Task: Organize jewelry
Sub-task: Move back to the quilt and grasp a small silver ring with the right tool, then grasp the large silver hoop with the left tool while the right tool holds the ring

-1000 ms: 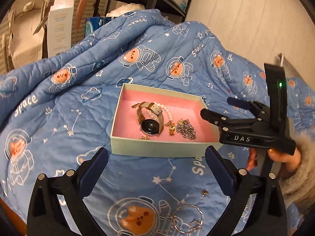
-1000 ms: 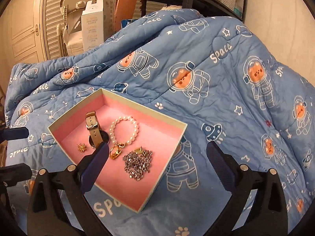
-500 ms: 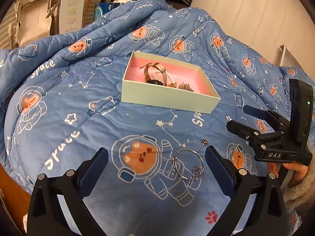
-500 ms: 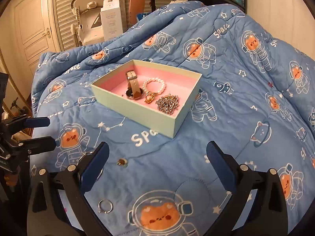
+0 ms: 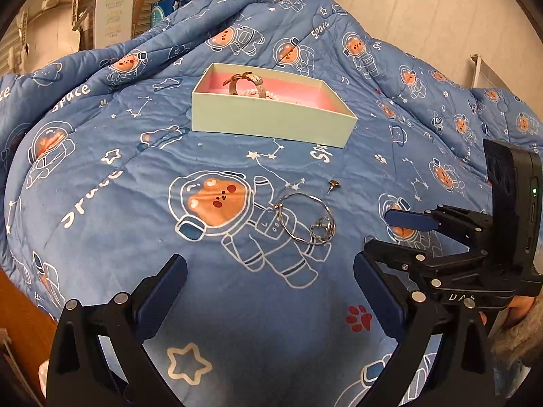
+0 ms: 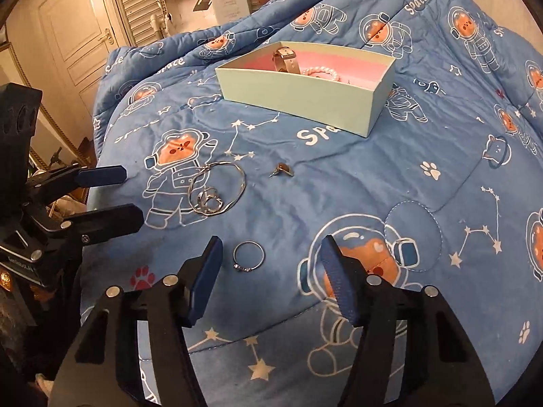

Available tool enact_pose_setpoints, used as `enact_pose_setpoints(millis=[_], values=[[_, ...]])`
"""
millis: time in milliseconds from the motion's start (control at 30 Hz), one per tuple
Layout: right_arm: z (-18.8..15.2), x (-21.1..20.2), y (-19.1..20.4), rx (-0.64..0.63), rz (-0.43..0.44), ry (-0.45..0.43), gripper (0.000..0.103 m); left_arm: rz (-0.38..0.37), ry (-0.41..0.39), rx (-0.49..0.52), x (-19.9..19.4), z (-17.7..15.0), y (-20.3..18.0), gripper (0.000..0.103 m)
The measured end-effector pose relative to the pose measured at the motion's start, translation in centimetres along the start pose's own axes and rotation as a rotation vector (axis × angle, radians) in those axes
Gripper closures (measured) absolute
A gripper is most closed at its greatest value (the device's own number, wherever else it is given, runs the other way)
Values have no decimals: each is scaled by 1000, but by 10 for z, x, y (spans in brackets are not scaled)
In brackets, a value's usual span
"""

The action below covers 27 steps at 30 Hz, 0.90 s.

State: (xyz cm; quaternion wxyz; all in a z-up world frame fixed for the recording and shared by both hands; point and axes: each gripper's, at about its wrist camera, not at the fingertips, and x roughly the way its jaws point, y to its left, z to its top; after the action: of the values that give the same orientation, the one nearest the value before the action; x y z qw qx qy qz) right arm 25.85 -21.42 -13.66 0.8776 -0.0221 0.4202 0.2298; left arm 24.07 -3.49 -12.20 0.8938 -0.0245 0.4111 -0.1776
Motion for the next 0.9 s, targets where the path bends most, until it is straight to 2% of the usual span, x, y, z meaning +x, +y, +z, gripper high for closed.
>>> enact_pose_setpoints(millis=[267,333,533,900], values=[[-1,8,13,-61,-7,23,69,10,19,35,6,1,-7,7],[-1,7,13,-67,-4,23,84,6,20,41,8,1,-8,7],[-6,2,6,-24,16,21,84,18,44,92,20,7,-18,7],[-22,-13,-9,57,3,22,84,27,109,178,58,26,-39,25]])
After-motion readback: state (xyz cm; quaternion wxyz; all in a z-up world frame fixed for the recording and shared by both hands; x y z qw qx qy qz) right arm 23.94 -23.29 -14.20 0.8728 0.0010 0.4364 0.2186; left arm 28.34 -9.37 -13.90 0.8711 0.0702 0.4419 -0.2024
